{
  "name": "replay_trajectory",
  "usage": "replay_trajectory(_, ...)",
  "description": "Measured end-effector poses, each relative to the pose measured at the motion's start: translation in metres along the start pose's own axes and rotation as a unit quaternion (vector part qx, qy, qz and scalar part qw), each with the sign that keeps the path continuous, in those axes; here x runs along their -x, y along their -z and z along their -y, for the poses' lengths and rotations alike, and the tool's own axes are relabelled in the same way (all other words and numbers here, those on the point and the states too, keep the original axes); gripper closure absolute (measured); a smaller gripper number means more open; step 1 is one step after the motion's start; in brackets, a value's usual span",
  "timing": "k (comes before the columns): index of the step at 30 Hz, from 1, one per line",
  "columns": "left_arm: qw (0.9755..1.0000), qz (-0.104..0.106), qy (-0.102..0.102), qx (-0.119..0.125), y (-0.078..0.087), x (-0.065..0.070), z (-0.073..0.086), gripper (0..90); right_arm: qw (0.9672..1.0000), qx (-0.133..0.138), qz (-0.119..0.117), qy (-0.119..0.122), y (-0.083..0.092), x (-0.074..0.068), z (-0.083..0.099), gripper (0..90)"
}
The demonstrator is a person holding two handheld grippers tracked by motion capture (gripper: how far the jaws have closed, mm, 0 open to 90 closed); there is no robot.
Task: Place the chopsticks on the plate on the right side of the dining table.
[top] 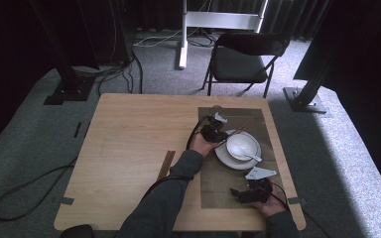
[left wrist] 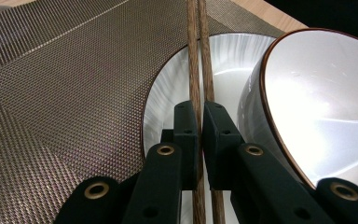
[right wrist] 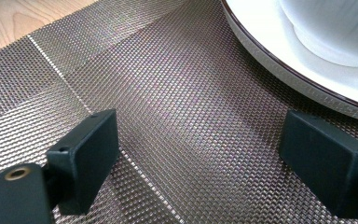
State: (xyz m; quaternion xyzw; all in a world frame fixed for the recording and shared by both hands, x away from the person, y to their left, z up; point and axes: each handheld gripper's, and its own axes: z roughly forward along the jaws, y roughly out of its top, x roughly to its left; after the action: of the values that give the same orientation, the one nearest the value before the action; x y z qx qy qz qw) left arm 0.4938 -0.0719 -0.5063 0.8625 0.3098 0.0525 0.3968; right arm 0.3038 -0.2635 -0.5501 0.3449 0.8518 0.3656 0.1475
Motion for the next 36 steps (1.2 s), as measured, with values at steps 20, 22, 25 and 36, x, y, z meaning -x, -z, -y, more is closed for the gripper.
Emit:
replay_trajectory(20,1.0000,0.003,-0.001,0.000,-0.0014,-0.0003,0.0004,84.4,1.0000,0.000,0.000,0.000,0.0000,0.0000,0.0000,11.3)
replay_trajectory(22,1.0000,0.004,0.000,-0.001,-0.0015,-0.0004,0.0005,84.4,1.0000,0.000,0.000,0.000,0.0000,0.0000,0.0000,11.3)
replay_trajectory(25,1.0000,0.004,0.000,0.000,-0.0014,-0.0003,0.0005,84.4,1.0000,0.000,0.000,0.000,0.0000,0.0000,0.0000,11.3)
replay_trajectory(36,1.0000,0.006,0.002,0.000,-0.0007,-0.0010,0.0004,83.8,1.0000,0.000,0.000,0.000,0.0000,0.0000,0.0000,11.3)
